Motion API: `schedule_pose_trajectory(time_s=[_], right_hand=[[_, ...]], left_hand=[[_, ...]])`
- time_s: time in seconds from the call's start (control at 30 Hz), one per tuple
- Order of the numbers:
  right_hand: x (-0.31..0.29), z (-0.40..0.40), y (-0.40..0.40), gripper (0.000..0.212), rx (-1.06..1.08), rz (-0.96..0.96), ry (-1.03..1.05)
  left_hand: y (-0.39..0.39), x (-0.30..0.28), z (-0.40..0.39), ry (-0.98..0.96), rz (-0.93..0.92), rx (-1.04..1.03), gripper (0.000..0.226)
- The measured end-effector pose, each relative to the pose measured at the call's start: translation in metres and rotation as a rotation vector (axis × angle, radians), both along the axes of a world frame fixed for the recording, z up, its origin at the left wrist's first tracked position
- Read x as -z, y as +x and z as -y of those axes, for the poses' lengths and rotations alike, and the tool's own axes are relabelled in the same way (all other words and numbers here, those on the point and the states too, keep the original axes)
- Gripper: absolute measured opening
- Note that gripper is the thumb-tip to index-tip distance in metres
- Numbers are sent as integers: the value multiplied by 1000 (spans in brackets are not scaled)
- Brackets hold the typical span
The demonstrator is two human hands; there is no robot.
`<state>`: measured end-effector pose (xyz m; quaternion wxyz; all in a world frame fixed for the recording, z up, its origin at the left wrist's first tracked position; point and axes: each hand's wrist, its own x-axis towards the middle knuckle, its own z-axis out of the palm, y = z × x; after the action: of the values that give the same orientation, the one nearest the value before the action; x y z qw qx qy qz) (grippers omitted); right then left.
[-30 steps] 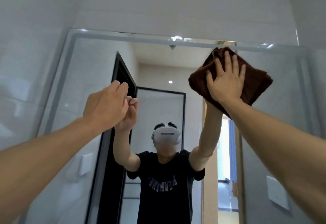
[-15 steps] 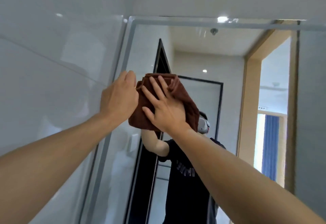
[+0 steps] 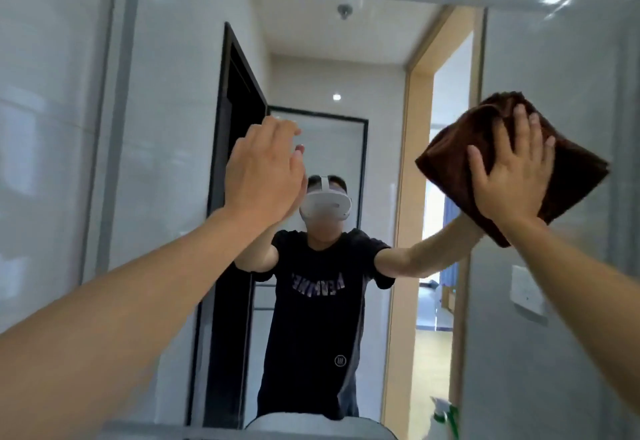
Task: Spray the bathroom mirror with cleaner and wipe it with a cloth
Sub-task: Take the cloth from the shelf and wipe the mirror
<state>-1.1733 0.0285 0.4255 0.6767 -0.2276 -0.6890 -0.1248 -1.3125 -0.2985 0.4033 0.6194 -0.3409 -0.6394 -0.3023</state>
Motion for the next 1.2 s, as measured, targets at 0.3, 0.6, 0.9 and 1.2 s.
schedule_pose_trajectory(time_s=[0.3,0.6,0.9,1.2], right_hand=[[25,-26,17,70,8,-186,-266],[60,148,-82,64,-94,161,159],[174,285,-179,61,-402,489,590],[126,214,-134,62,-363,409,556]], left_hand=[[10,31,-24,-127,7,-5,31],[9,59,52,-28,156,0,31],[-9,101,90,48,210,-32,23],[16,103,30,140,179,41,11]])
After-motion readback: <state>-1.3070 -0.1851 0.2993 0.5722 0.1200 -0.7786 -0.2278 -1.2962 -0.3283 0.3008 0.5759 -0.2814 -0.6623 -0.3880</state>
